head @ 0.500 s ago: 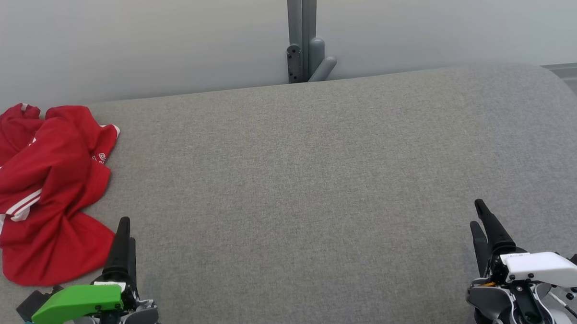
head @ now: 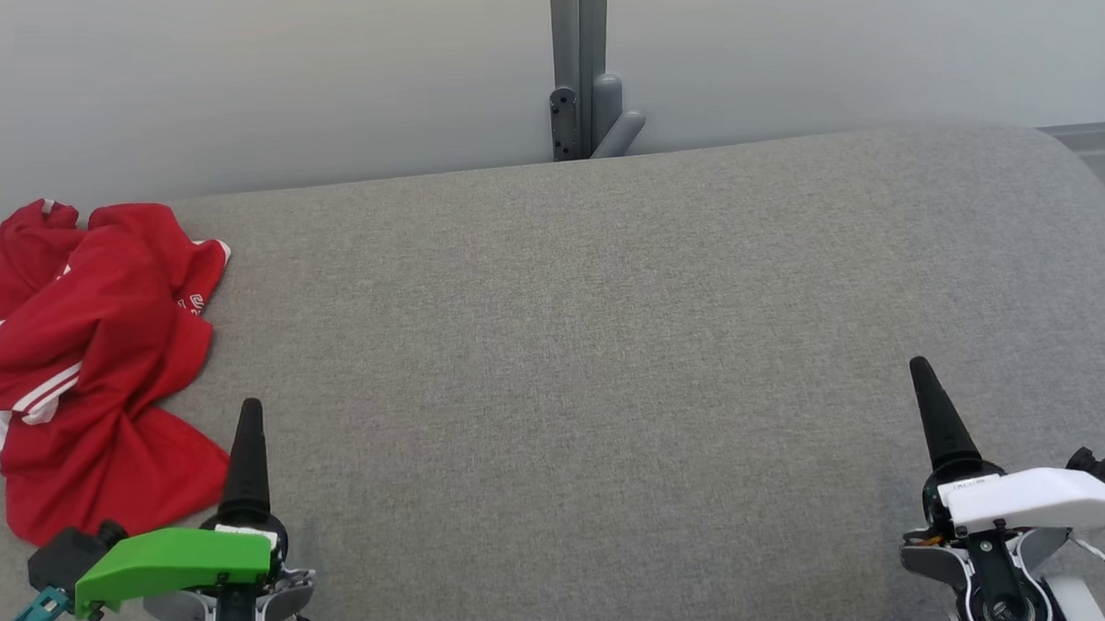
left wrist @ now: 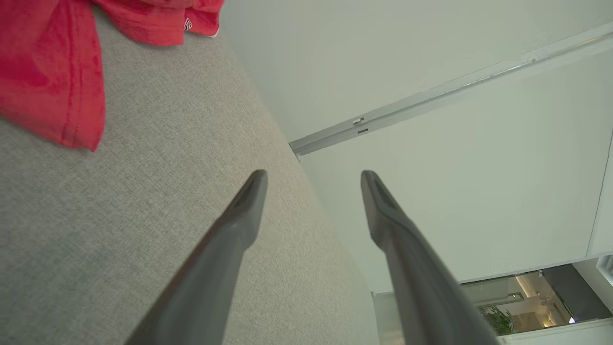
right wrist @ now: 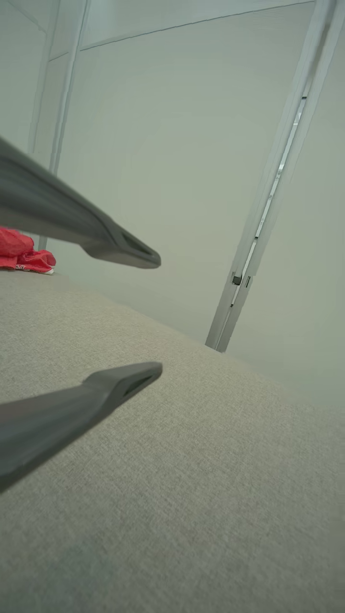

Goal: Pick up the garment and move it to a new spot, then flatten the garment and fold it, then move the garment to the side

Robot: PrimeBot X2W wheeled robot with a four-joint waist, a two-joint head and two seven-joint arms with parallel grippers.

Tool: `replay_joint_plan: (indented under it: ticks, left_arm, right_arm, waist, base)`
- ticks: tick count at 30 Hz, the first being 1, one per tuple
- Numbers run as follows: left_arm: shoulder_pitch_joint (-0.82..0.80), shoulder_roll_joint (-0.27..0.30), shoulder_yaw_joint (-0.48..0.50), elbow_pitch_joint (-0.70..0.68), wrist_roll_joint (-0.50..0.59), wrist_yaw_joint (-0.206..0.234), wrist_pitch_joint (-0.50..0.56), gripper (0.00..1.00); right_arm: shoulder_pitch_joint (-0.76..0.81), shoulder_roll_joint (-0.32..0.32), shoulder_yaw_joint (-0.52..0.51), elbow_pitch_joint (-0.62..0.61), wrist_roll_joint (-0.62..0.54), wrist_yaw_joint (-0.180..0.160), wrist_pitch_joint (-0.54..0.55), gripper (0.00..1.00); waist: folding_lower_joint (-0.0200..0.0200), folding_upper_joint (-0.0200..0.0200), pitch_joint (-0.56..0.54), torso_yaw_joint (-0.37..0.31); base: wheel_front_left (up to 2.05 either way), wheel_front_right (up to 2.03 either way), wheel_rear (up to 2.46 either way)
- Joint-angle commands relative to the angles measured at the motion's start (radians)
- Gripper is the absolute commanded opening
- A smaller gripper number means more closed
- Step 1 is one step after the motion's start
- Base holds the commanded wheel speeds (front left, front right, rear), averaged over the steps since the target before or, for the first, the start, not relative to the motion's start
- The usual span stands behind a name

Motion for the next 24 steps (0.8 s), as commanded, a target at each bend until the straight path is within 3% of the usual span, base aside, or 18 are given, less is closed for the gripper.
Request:
replay_joint_plan:
  ticks: [1, 24]
  left_arm:
    - [-0.003, 0.006, -0.006, -0.028, 0.049, 0.006, -0.011, 1.00]
    - [0.048, 0.008, -0.053, -0.084, 0.532, 0.044, -0.096, 1.00]
  right_arm:
    - [-0.005, -0.007, 0.006, -0.035, -0.059, 0.000, -0.011, 1.00]
    - [0.040, -0.009, 0.059, -0.118, -0.496, 0.001, -0.077, 1.00]
  waist:
    - [0.0000, 0.0006, 0.000, 0.000]
    - [0.0000, 0.0011, -0.002, 0.002]
  base:
    - [0.00, 0.00, 0.00]
    - [0.00, 0.00, 0.00]
